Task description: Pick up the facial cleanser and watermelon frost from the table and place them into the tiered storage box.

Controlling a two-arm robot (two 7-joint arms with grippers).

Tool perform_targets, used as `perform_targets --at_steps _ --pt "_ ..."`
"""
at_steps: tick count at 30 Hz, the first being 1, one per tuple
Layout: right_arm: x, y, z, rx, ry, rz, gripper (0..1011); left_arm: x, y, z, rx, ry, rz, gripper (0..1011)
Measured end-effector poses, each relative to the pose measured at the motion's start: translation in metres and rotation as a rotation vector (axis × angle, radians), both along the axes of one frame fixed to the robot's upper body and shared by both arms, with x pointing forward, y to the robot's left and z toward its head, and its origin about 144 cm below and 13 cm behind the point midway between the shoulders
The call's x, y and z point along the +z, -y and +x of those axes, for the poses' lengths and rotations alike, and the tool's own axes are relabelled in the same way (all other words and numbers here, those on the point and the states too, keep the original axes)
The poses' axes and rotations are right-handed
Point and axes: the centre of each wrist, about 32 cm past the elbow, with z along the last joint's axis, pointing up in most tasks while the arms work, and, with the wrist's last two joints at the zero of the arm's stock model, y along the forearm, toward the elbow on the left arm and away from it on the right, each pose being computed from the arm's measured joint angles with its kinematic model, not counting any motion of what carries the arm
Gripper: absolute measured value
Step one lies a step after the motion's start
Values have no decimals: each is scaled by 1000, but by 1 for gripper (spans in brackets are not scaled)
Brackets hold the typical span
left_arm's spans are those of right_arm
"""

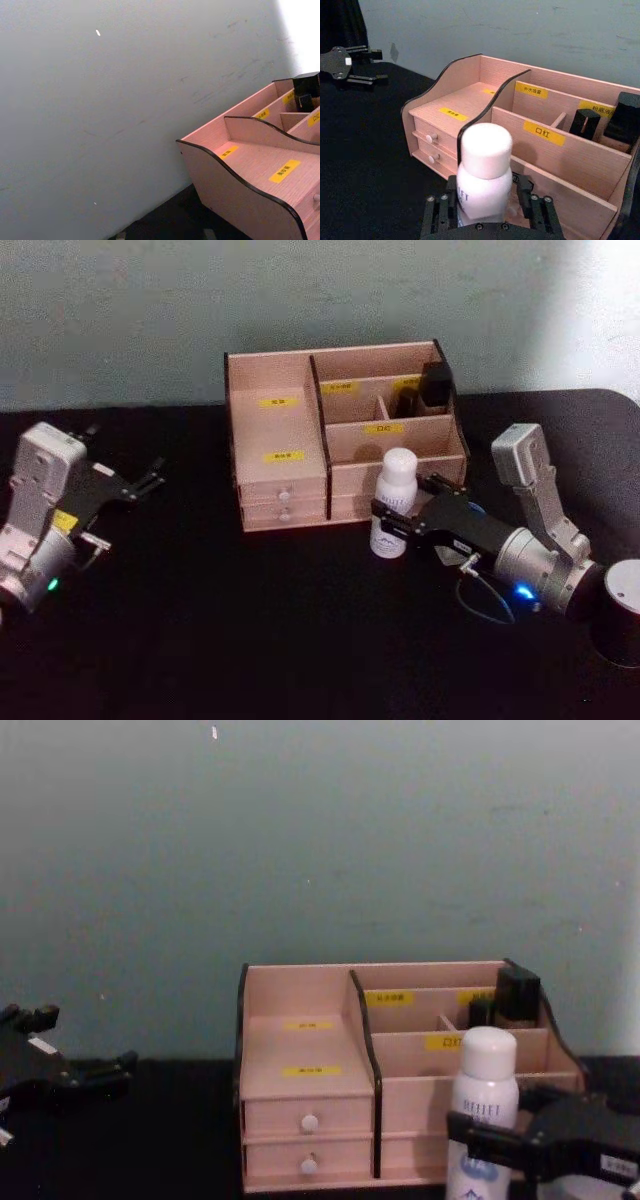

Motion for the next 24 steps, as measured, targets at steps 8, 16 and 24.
perform_targets --at_steps 8,16,24 --pt "0 0 0 0 0 0 595 0 0 0 0 0 0 1001" --pt "0 0 0 0 1 0 595 0 0 0 0 0 0 1001" --pt "2 2 -1 19 -1 0 594 0 0 0 0 0 0 1001"
